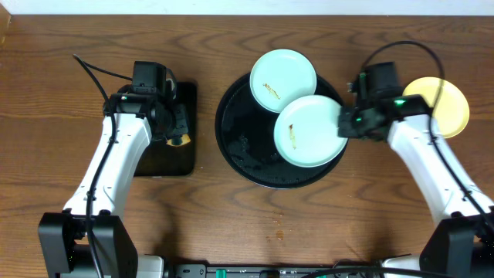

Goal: Clean dirty plates on tray and stack at the side

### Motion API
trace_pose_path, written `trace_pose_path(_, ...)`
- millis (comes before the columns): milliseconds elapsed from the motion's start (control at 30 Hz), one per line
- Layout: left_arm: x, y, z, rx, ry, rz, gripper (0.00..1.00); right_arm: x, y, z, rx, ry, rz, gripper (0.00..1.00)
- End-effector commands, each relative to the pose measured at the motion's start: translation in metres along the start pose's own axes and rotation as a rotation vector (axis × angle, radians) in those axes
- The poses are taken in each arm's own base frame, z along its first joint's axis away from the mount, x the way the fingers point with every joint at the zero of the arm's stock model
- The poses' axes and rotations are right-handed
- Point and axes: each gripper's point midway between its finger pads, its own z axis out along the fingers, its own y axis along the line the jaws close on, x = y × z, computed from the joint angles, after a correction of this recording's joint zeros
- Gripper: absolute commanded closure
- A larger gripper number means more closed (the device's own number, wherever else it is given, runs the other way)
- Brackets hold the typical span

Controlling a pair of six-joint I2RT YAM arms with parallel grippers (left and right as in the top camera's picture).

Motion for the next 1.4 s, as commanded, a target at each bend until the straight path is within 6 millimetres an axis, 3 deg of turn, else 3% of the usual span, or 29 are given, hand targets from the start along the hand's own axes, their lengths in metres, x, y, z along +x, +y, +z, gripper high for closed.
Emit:
trace_pose_path(0, -0.007, 0.024, 0.002, -0.14, -0.034, 0.022, 0.92, -0.003, 0.002, 0.003, 0.119, -0.046, 0.017, 0.99)
trace_pose_path(167, -0.016, 0.024, 0.02, -0.143, -0.039, 0.044, 0.92, 0.004, 0.02, 0.017, 0.114, -0.038, -0.016, 0.99)
trace_pose_path(433, -0.012, 0.035, 0.064, -0.205, 0.034, 0.048, 0.87, 0.011, 0.019, 0.034, 0.13, 0.009, -0.025, 0.99)
trace_pose_path(467, -0.012, 0.036, 0.067, -0.21, 0.036, 0.048, 0.77, 0.012, 0.019, 0.035, 0.132, 0.014, -0.025, 0.99)
trace_pose_path(533, -0.015, 0.038, 0.073, -0.223, 0.027, 0.048, 0.43, 0.012, 0.019, 0.037, 0.133, 0.015, -0.025, 0.99)
trace_pose_path(567, -0.018, 0.038, 0.074, -0.225, 0.017, 0.048, 0.34, 0.012, 0.019, 0.037, 0.132, 0.015, -0.025, 0.99)
trace_pose_path(667, -0.025, 0.037, 0.075, -0.222, -0.011, 0.046, 0.28, 0.011, 0.02, 0.037, 0.131, 0.013, -0.025, 0.99)
trace_pose_path(867, -0.025, 0.04, 0.078, -0.237, -0.009, 0.046, 0.28, 0.011, 0.019, 0.037, 0.131, 0.013, -0.033, 0.99)
trace_pose_path(1000, -0.021, 0.042, 0.091, -0.243, 0.017, 0.048, 0.28, 0.011, 0.02, 0.037, 0.131, 0.013, -0.033, 0.98)
trace_pose_path(1067, -0.018, 0.043, 0.101, -0.246, 0.033, 0.048, 0.38, 0.011, 0.019, 0.037, 0.131, 0.013, -0.033, 0.98)
trace_pose_path(1100, -0.017, 0.043, 0.106, -0.248, 0.039, 0.046, 0.48, 0.011, 0.02, 0.037, 0.131, 0.013, -0.033, 0.98)
trace_pose_path(1167, -0.016, 0.044, 0.115, -0.25, 0.048, 0.047, 0.8, 0.011, 0.02, 0.037, 0.131, 0.013, -0.033, 0.98)
trace_pose_path(1200, -0.015, 0.045, 0.12, -0.251, 0.053, 0.047, 0.89, 0.011, 0.019, 0.037, 0.131, 0.013, -0.033, 0.98)
trace_pose_path(1267, -0.015, 0.045, 0.124, -0.251, 0.055, 0.047, 0.91, 0.011, 0.019, 0.037, 0.131, 0.013, -0.033, 0.98)
trace_pose_path(1300, -0.015, 0.045, 0.124, -0.252, 0.054, 0.048, 0.84, 0.011, 0.019, 0.037, 0.131, 0.013, -0.033, 0.98)
trace_pose_path(1367, -0.016, 0.045, 0.123, -0.251, 0.051, 0.048, 0.42, 0.011, 0.02, 0.037, 0.131, 0.013, -0.033, 0.98)
